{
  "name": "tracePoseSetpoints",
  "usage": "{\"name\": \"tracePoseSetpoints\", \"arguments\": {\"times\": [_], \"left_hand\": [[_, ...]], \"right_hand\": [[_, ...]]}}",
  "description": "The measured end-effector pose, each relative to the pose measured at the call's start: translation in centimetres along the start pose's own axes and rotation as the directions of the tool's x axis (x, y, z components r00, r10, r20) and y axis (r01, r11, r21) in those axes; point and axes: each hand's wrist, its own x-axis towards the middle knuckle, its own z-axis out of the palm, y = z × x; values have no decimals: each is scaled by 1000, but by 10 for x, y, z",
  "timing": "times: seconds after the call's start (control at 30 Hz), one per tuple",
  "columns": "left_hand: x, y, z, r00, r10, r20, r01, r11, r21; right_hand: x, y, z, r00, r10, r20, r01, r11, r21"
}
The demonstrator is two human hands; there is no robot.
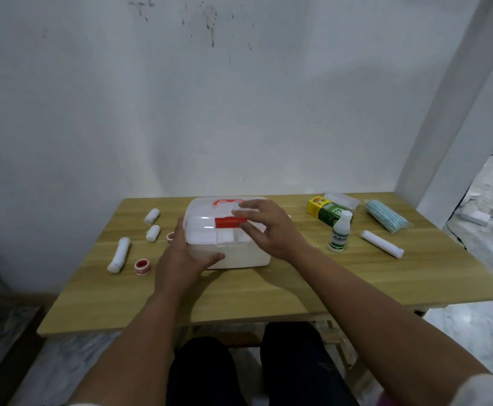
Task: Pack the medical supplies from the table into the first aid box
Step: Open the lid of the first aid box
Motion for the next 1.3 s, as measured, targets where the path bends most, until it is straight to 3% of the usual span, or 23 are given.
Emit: {"name": "tracePoseSetpoints", "arguments": {"times": [0.1,0.3,0.47,0.6,0.73,0.87,1.03,1.3], "left_hand": [[2,-2,-2,999,20,30,-19,1000,-24],[18,1,-6,998,31,62,-29,999,-31],[12,-1,-2,998,64,10,-64,998,-5],[9,2,2,996,85,-31,-86,996,-4],[11,-4,7,993,101,-66,-101,995,-2],[14,-12,9,992,109,-58,-109,994,4],[15,-16,11,994,85,-66,-84,996,14],[14,-15,12,995,71,-72,-71,997,9]], "right_hand": [[27,-4,-14,994,112,11,-112,987,111],[93,6,-40,913,348,212,-391,894,220],[125,33,-33,816,579,4,-575,810,115],[118,54,-9,680,733,-11,-711,663,235],[99,76,21,581,810,79,-772,517,370],[91,98,37,462,865,197,-846,363,391],[88,101,37,350,896,272,-904,248,348],[85,110,12,306,905,295,-936,229,268]]}}
